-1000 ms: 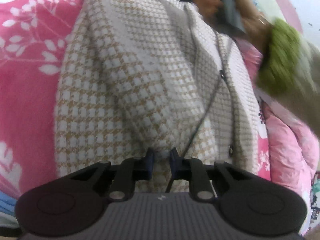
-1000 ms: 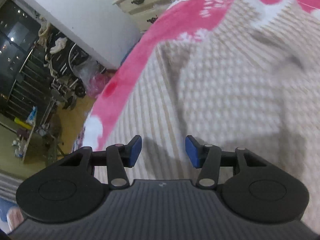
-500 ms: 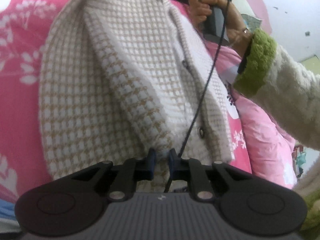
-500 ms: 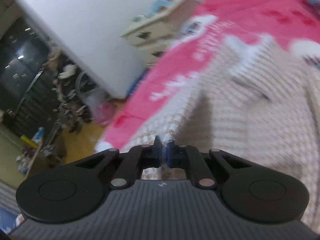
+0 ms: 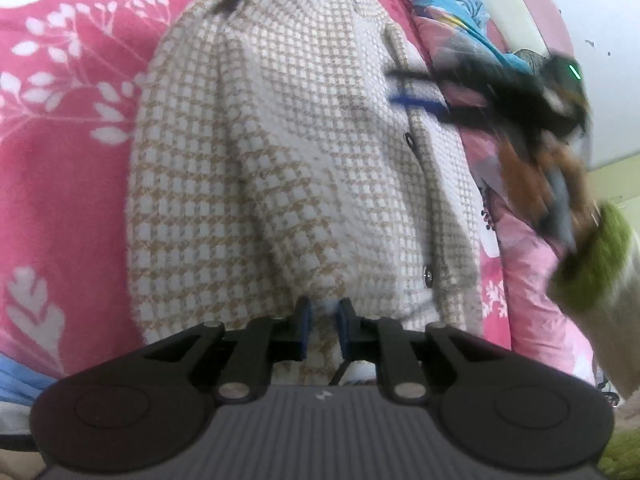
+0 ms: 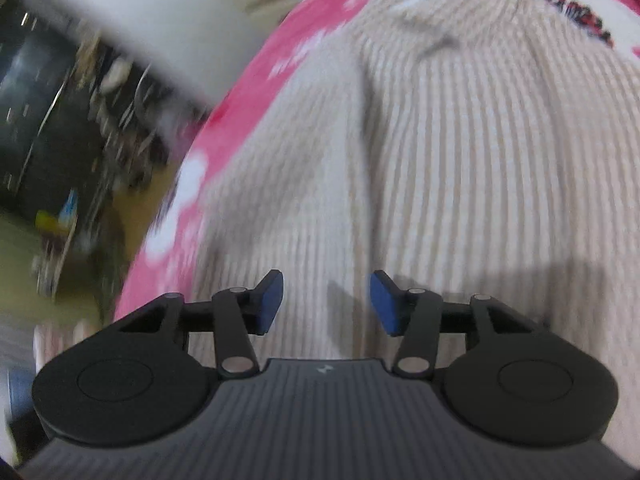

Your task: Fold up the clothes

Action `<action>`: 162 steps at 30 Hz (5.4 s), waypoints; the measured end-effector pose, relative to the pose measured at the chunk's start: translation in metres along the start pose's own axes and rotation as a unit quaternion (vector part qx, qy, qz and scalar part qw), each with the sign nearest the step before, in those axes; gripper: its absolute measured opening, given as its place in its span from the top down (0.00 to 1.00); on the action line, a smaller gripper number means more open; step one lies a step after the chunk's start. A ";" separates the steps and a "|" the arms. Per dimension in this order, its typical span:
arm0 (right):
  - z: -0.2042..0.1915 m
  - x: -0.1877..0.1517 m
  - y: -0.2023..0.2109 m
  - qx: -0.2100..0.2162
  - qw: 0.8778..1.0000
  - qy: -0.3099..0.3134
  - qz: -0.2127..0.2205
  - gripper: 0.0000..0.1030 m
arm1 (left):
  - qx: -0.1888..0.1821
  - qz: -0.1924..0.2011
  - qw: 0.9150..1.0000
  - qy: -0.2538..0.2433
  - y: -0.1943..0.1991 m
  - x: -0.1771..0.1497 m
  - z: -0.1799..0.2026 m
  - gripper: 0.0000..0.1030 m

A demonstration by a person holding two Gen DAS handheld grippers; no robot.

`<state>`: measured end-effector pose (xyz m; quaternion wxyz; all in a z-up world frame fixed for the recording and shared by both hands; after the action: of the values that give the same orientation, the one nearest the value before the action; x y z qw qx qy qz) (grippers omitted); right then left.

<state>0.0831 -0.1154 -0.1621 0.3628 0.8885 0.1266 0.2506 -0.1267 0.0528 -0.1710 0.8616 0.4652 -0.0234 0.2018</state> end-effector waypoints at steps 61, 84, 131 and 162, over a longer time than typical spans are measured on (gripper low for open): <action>-0.077 -0.111 -0.064 -0.089 0.982 0.165 -0.030 0.81 | 0.185 0.162 0.969 -0.027 0.022 0.164 -0.025 0.47; -0.072 -0.109 -0.088 -0.051 0.990 0.124 -0.045 0.81 | 0.023 0.156 0.979 0.133 -0.056 0.263 -0.141 0.79; -0.048 0.175 -0.134 -0.098 0.976 0.147 0.126 0.88 | 0.075 0.179 0.979 0.061 -0.058 0.206 -0.082 0.82; -0.042 0.041 0.157 0.000 0.989 0.125 0.085 0.90 | 0.041 0.028 0.982 -0.180 -0.003 0.127 0.014 0.59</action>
<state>0.1017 -0.1852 -0.0109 0.3213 0.8579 0.0951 0.3896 -0.0065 0.0812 -0.1362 0.8173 0.5283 -0.1830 0.1394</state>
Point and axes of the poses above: each gripper's, at about its wrist camera, not at the fingertips, and y roughly against the way its jaws point, z to its right, x to its top, the point moved 9 cm from there along -y, roughly the way its jaws point, and after that the axes turned 5 degrees about x, right-handed, at the moved point
